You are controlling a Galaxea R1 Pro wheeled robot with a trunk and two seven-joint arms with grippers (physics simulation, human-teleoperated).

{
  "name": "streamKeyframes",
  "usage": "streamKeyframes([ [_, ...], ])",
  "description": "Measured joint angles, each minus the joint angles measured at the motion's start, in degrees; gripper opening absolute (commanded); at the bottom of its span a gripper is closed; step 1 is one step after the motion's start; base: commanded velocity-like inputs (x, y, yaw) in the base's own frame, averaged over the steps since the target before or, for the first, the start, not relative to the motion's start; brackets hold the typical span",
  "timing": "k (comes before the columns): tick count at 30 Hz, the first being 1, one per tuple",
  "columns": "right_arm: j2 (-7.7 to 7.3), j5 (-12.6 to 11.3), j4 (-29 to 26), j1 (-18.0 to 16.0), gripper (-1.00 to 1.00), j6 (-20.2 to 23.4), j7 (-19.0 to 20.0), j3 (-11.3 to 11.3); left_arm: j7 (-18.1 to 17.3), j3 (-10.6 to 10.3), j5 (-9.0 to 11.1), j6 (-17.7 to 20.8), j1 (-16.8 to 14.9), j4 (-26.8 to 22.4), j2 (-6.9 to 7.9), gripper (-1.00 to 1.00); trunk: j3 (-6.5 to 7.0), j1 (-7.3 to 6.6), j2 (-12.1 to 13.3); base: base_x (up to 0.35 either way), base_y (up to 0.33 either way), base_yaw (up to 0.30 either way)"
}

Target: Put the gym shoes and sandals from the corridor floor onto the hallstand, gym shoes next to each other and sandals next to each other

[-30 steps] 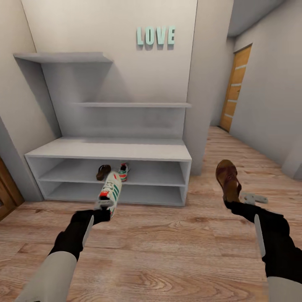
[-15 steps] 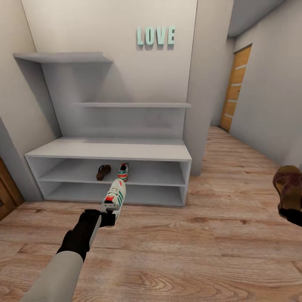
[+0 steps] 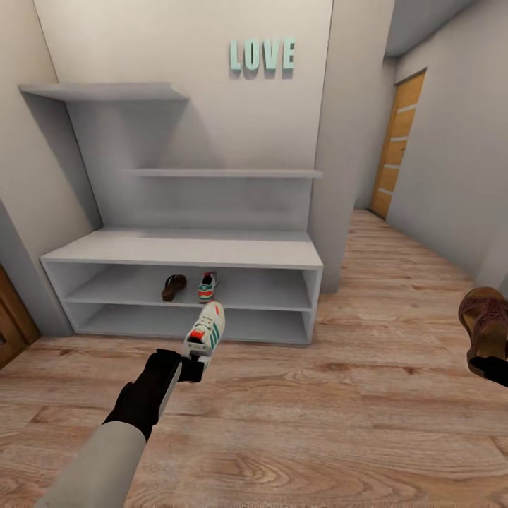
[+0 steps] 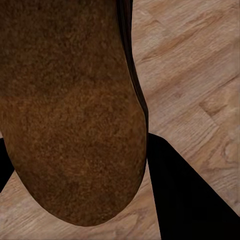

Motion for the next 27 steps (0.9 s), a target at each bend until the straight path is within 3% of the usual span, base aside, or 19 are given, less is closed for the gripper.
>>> streamKeyframes([
  [7,0.00,0.08,-0.09,0.00,-1.00,0.00,-0.07,0.06,-0.29,-0.02,0.04,-0.50,0.00,0.03,-0.01,-1.00,-1.88,0.18,-0.09,0.000,0.000,0.000],
  [13,0.00,0.12,-0.15,0.00,-1.00,0.01,-0.09,0.07,-0.34,0.04,0.38,-4.34,0.00,0.26,-0.01,-1.00,-3.72,0.34,-0.17,0.000,0.000,0.000],
  [22,0.07,0.10,-0.07,0.00,-1.00,0.01,-0.09,0.06,-0.38,0.21,6.68,-10.73,0.00,1.55,0.08,-1.00,-6.51,0.57,-0.29,0.000,0.000,0.000],
  [27,0.09,-0.18,-0.06,0.00,-1.00,0.00,-0.02,-0.01,-0.29,0.37,7.66,-12.05,0.00,2.65,0.11,-1.00,-8.04,0.70,-0.36,0.000,0.000,0.000],
])
